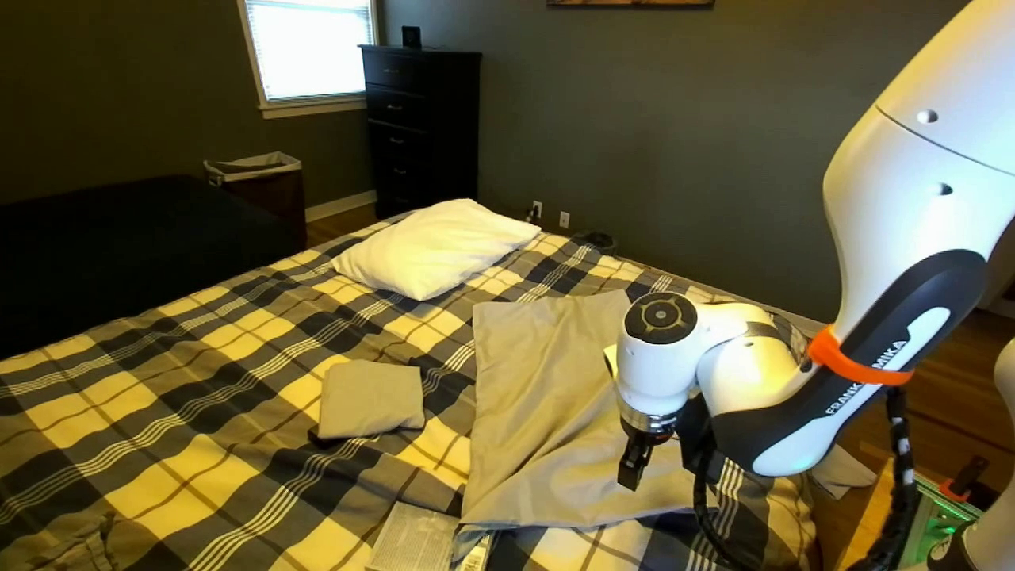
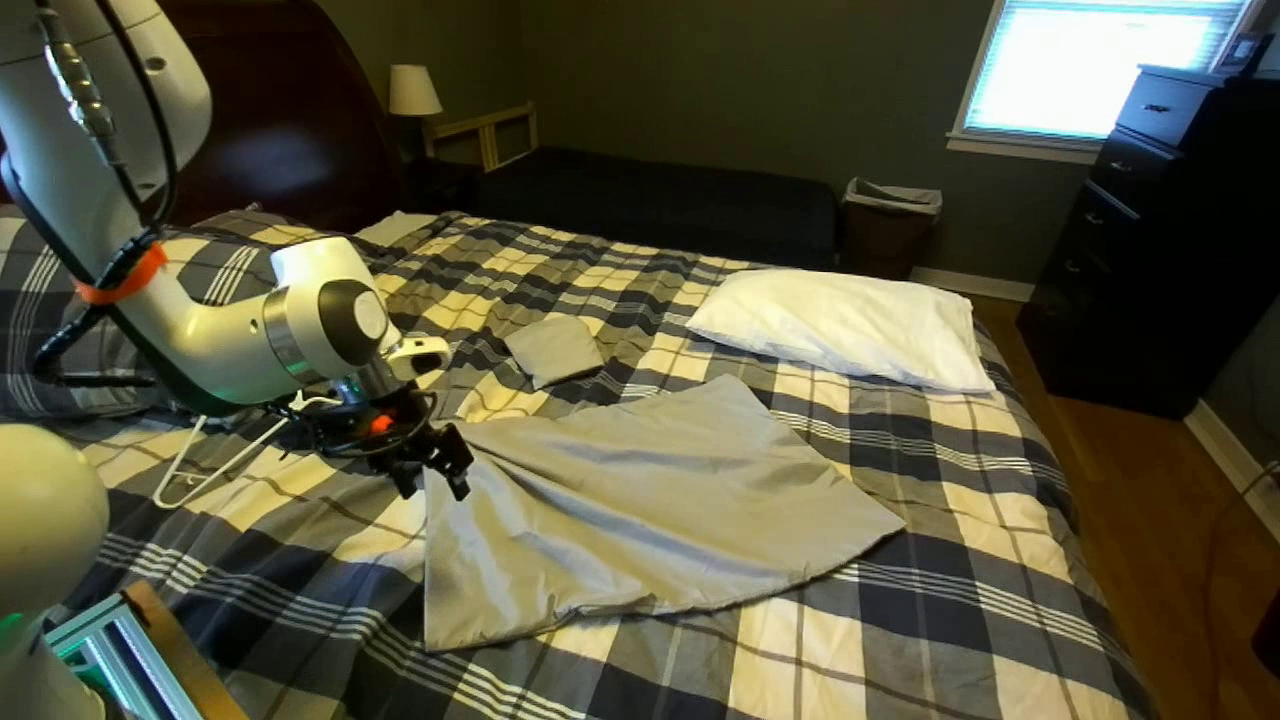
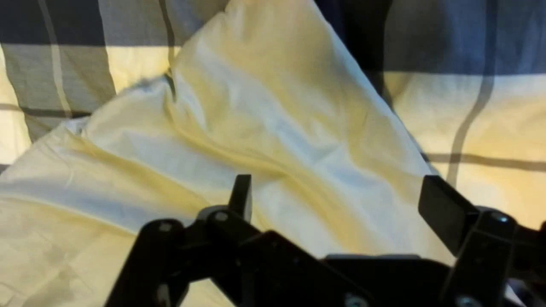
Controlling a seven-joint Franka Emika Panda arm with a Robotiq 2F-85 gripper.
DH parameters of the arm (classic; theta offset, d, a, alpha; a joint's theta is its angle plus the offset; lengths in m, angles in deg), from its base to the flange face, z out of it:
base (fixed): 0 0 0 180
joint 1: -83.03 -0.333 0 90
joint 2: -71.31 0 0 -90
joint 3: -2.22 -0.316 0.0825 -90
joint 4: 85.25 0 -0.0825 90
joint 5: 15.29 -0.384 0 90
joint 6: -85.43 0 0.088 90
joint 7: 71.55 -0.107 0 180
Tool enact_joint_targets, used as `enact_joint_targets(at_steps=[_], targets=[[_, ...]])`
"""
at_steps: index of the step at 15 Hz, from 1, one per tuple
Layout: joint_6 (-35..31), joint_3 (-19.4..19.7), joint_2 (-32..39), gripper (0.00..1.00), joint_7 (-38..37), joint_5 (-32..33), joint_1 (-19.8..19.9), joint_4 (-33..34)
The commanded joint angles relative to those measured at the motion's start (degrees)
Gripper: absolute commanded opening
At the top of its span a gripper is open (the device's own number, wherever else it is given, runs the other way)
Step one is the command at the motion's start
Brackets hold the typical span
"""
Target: Straighten the grey pillow case.
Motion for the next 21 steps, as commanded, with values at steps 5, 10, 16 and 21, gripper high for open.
enact_joint_targets(at_steps=[5,10,16,21], targets=[[-0.4,1.0,-1.0,1.0,0.0,0.1,0.2,-1.9],[0.4,0.8,1.0,1.0,5.4,4.2,-0.1,-5.1],[-2.3,-2.5,8.6,1.0,10.4,14.4,2.2,-3.4],[-3.5,-6.9,13.7,1.0,11.0,14.7,6.1,-3.5]])
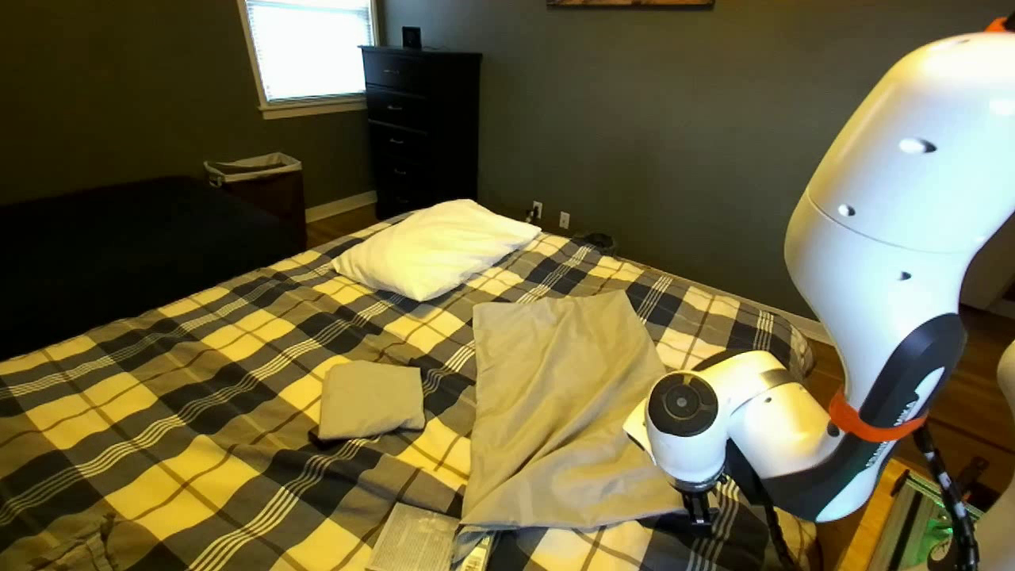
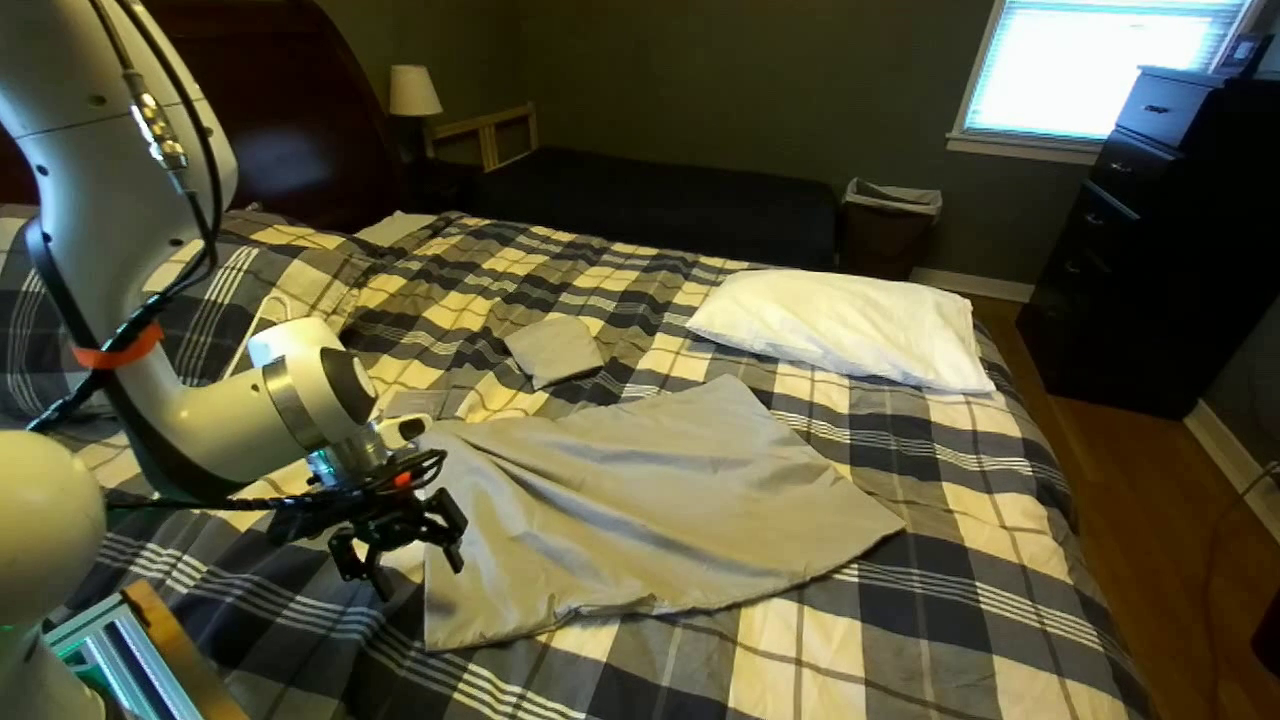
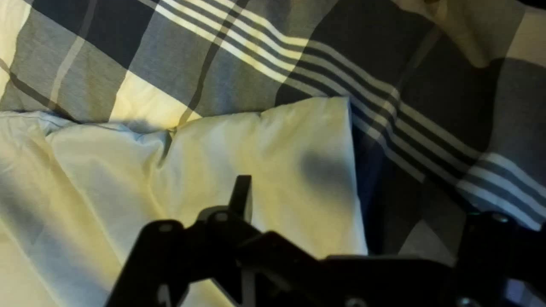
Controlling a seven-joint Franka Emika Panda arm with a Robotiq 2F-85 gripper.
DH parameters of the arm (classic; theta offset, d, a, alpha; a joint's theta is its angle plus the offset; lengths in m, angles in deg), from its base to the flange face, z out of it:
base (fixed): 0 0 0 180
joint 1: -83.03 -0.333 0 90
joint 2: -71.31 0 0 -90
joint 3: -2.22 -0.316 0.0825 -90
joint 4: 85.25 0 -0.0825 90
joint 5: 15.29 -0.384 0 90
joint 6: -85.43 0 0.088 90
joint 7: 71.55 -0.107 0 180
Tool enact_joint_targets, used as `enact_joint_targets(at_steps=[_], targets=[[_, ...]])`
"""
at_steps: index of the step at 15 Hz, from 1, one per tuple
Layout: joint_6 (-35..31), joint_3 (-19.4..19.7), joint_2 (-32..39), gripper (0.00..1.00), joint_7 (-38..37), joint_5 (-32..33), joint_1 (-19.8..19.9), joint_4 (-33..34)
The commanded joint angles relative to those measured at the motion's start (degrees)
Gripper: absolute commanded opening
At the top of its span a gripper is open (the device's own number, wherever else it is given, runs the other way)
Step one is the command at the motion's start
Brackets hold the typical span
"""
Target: Straighten the grey pillow case.
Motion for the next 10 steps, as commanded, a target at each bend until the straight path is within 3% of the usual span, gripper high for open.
enact_joint_targets(at_steps=[1,4,6,7,8,10], targets=[[-2.3,-1.4,4.5,1.0,-2.2,2.5,1.7,0.0],[-5.8,4.0,7.4,1.0,-10.5,8.2,-3.1,0.0],[-8.8,5.7,8.7,1.0,-13.6,9.6,-3.4,0.0],[-10.3,6.2,9.7,0.75,-14.7,9.8,-3.6,0.0],[-11.0,7.0,10.4,0.74,-15.5,10.0,-4.2,0.0],[-12.3,7.0,12.0,0.58,-15.5,9.4,-3.7,0.3]])
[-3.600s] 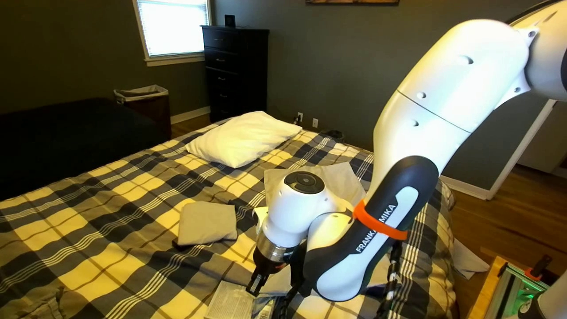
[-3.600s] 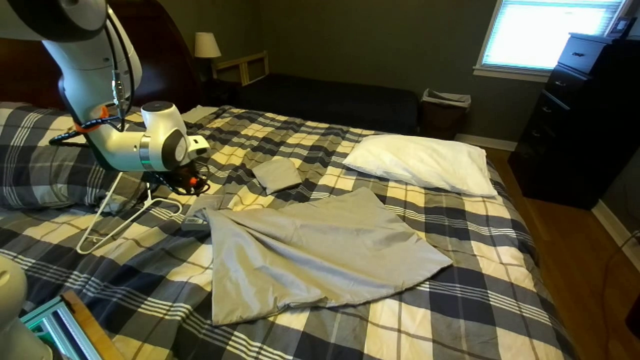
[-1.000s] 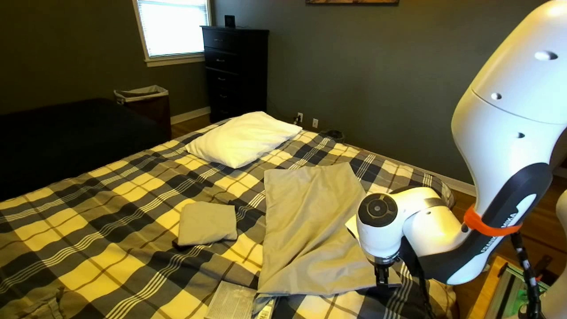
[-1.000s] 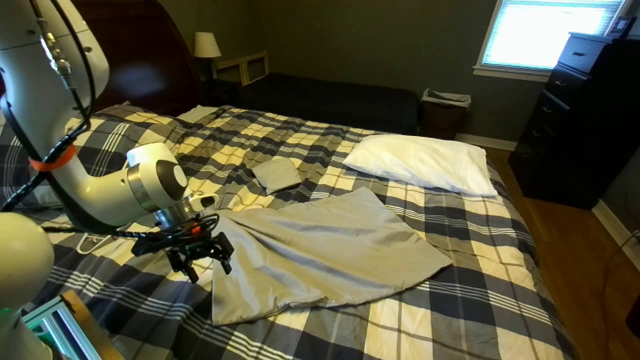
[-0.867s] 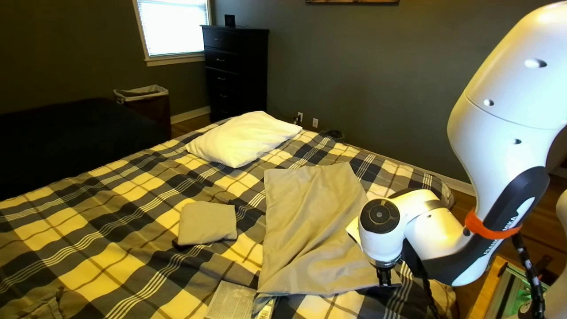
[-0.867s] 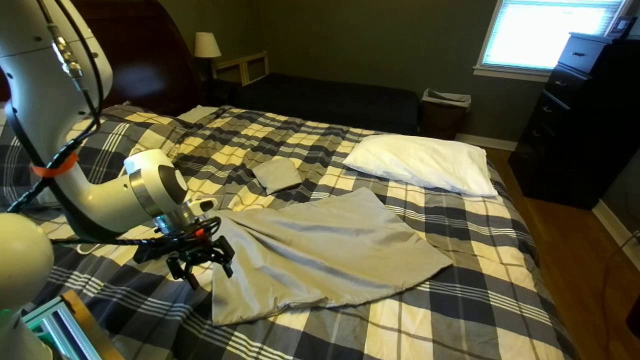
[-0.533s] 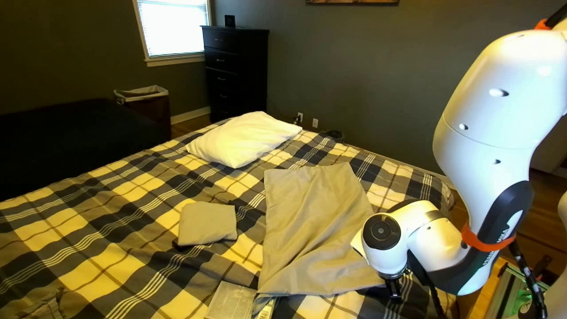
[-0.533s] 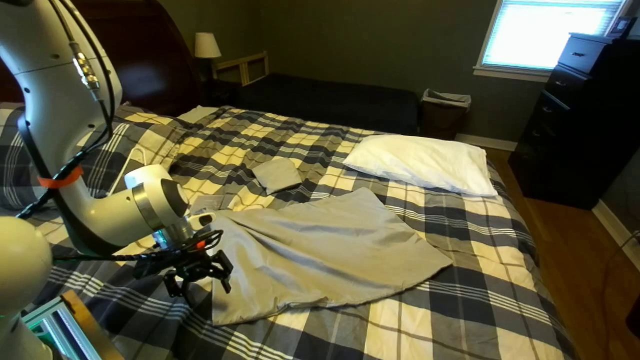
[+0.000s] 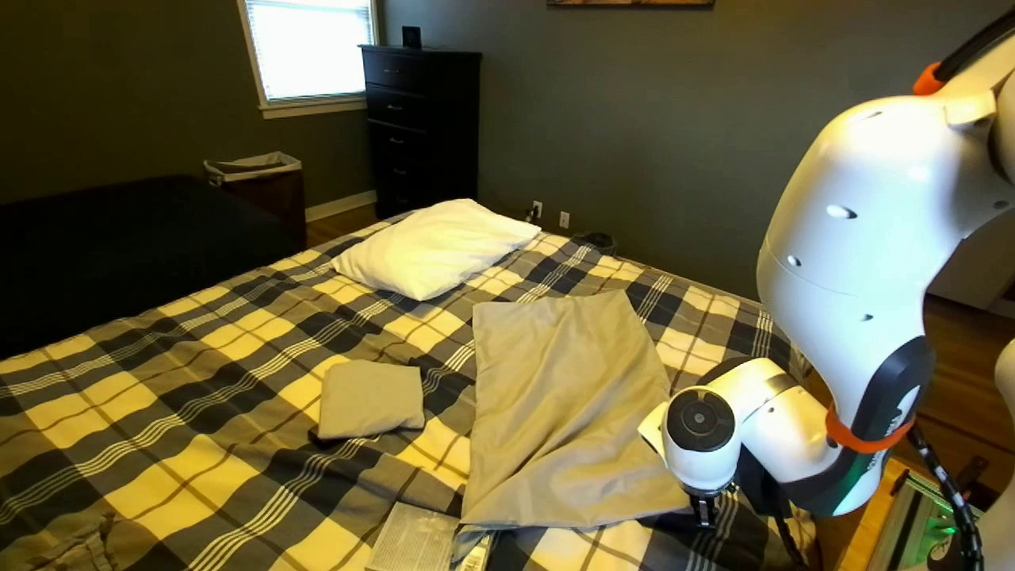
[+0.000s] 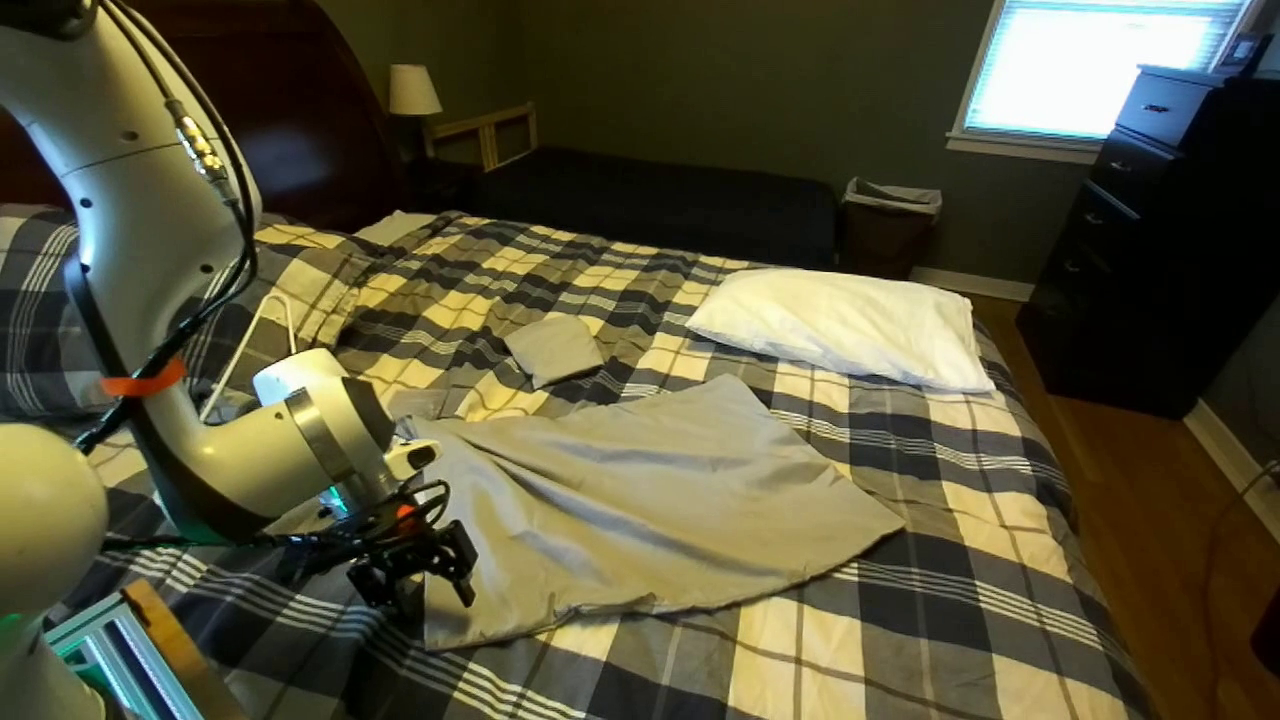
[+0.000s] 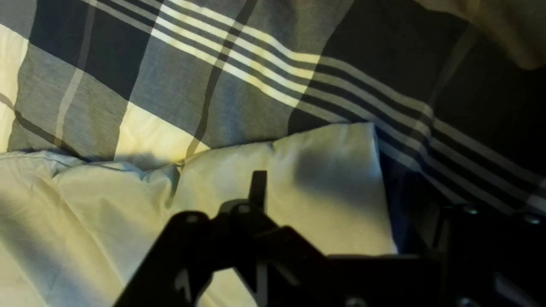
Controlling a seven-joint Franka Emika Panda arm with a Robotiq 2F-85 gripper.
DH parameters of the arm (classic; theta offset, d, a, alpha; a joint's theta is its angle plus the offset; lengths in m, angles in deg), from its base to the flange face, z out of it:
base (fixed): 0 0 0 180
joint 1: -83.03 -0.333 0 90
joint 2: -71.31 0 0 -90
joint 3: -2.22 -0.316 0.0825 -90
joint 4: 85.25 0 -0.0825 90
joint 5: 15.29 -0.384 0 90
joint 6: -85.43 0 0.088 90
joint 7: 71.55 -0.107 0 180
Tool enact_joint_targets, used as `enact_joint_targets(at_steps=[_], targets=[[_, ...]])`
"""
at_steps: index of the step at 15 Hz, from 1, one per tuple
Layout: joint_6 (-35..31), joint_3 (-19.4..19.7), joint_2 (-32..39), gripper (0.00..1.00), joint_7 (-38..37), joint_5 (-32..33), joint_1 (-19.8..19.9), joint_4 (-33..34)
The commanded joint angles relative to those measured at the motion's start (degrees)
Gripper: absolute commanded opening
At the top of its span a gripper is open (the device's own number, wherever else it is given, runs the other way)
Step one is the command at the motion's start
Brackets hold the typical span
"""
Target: Straighten the grey pillow case.
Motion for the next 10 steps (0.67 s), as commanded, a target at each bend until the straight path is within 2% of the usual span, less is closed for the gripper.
enact_joint_targets(at_steps=[1,3,7,8,10], targets=[[-3.6,1.5,4.0,0.49,-3.0,0.9,-1.0,0.2],[-4.6,1.8,5.1,0.35,-3.7,0.8,-1.0,0.2],[-4.0,-0.9,5.4,0.05,-2.5,-1.0,2.5,0.1],[-3.6,-2.3,5.0,0.0,-1.7,-1.6,4.3,0.1],[-3.0,-4.7,3.9,0.0,-1.6,-1.7,6.6,0.1]])
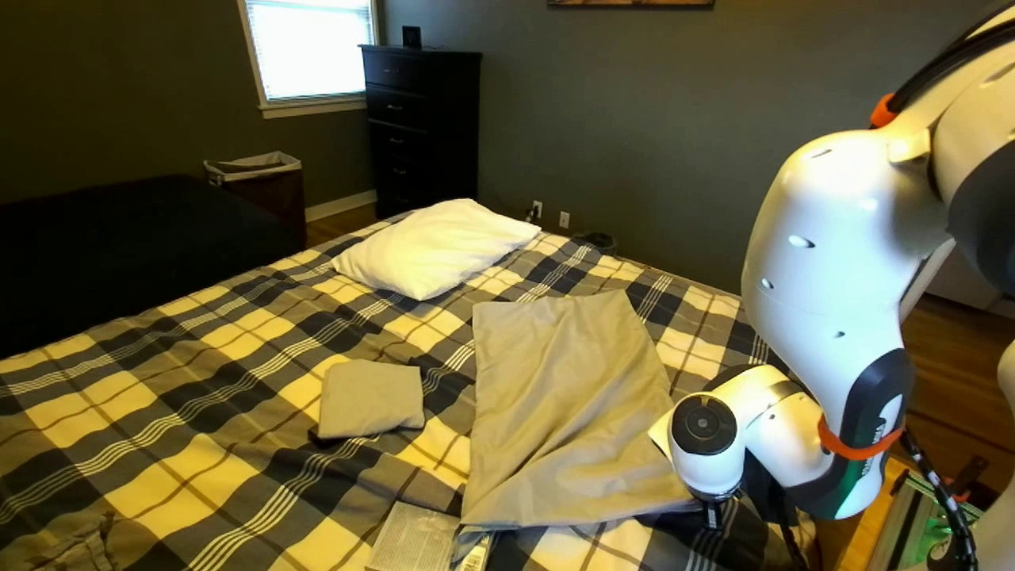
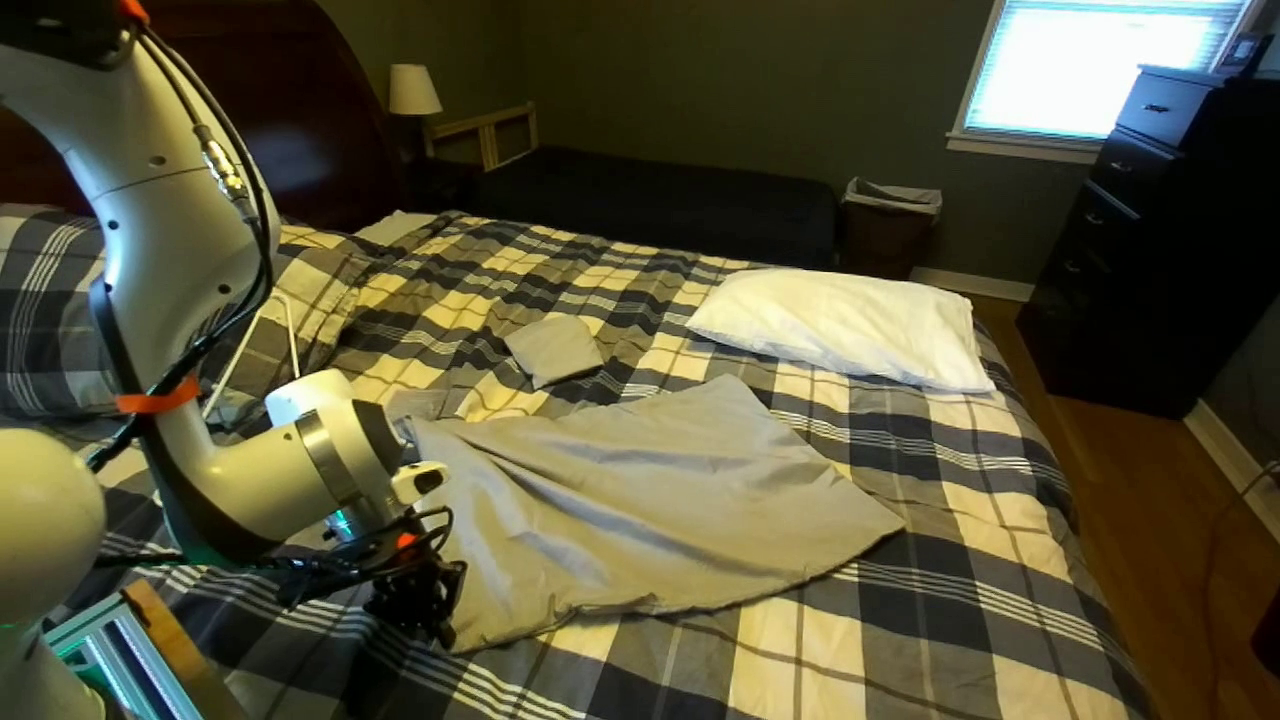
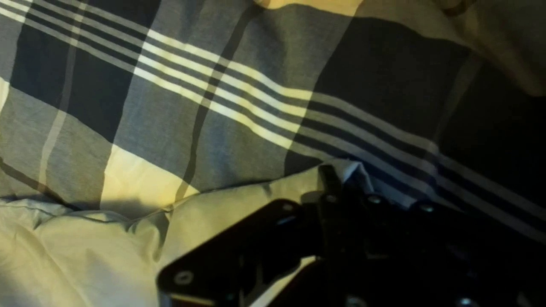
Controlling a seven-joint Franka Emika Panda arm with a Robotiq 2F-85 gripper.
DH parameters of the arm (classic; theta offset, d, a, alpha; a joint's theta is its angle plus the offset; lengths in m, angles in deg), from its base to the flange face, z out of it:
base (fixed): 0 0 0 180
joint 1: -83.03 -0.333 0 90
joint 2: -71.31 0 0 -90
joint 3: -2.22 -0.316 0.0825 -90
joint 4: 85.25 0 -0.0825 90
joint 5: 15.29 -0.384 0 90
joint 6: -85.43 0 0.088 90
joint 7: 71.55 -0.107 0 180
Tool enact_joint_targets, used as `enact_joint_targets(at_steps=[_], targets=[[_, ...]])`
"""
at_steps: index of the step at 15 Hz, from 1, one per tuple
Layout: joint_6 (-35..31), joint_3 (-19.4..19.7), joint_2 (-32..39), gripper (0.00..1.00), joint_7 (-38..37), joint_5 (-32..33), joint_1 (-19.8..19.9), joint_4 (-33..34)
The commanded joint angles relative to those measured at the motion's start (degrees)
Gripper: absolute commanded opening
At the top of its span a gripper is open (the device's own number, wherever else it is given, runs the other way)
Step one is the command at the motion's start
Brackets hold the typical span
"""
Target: Straighten the grey pillow case.
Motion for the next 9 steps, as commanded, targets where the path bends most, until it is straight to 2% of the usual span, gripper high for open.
enact_joint_targets(at_steps=[1,4,5,6,9], targets=[[-0.2,-4.5,-1.2,0.0,0.3,0.0,4.7,0.1],[-1.4,-6.1,-2.7,0.0,-2.6,4.9,4.6,0.5],[-1.8,-6.0,-3.4,0.0,-3.8,6.7,3.6,0.5],[-2.8,-3.8,-5.7,0.0,-4.9,8.2,-0.1,-1.6],[-3.2,-5.7,-6.7,0.0,-9.7,14.9,-0.1,0.1]])
